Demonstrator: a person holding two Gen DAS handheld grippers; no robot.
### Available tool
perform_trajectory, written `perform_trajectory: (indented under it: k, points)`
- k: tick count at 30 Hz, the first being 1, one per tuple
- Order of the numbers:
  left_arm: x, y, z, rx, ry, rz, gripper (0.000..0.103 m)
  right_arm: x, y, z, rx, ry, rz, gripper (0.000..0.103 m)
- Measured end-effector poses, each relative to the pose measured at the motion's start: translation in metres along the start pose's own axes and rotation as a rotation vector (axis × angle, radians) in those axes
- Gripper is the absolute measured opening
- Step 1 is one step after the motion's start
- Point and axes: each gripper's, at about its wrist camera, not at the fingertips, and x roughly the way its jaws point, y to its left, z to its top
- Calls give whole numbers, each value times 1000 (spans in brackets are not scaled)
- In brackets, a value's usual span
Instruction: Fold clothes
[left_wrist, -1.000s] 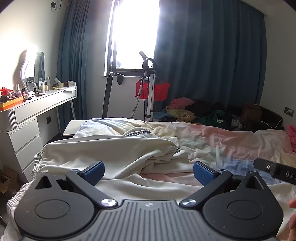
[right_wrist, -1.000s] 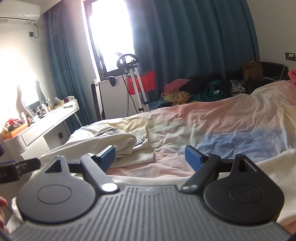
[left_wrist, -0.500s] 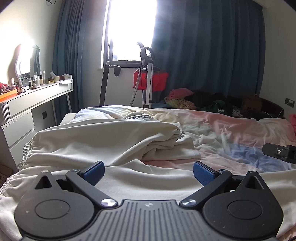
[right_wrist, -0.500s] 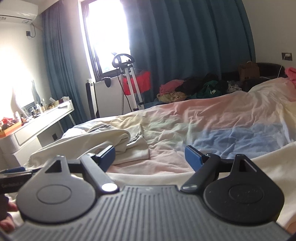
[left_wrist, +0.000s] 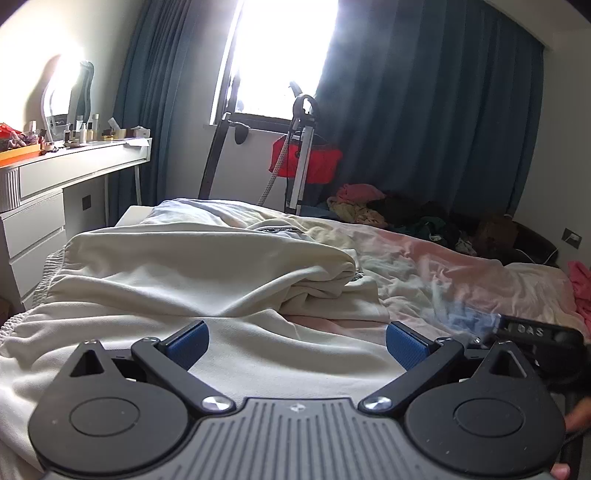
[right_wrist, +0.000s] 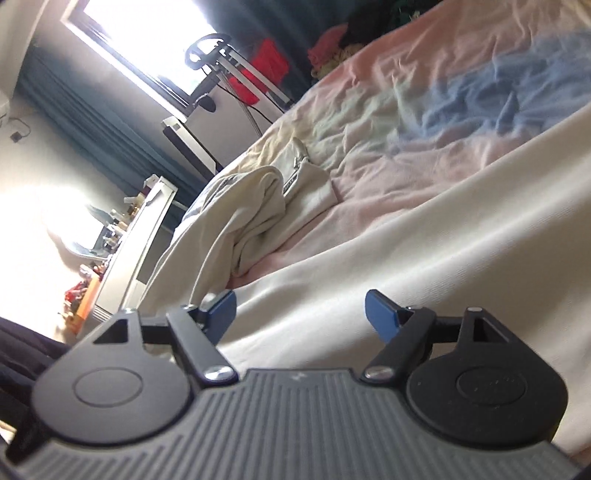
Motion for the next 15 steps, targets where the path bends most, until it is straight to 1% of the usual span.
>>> perform_trajectory:
  k: [2, 4, 5, 8, 11, 12, 14, 15]
  points:
    - [3, 1, -2, -3, 14, 1, 103, 18, 4, 8, 24, 21, 16, 71]
    - [7, 5, -3, -18, 21, -6, 103, 44, 6, 16, 67, 29, 38, 67]
    - [9, 7, -3, -24, 22, -3, 103, 58, 6, 20, 93, 33, 49, 60]
    - [23, 18, -4, -47, 37, 0, 103, 104, 5, 32, 180, 33, 74, 58]
    - [36, 33, -3, -100, 53, 12, 103, 146, 11, 40, 160, -16, -1, 57]
    - [39, 38, -3, -115, 55, 14, 103, 159, 11, 41, 171, -26, -24, 56]
    - [46, 48, -2, -146, 58, 19, 103, 183, 8, 42, 221, -41, -76, 47]
    - [49, 52, -3, -156, 62, 19, 103, 192, 8, 42, 238, -52, -91, 45]
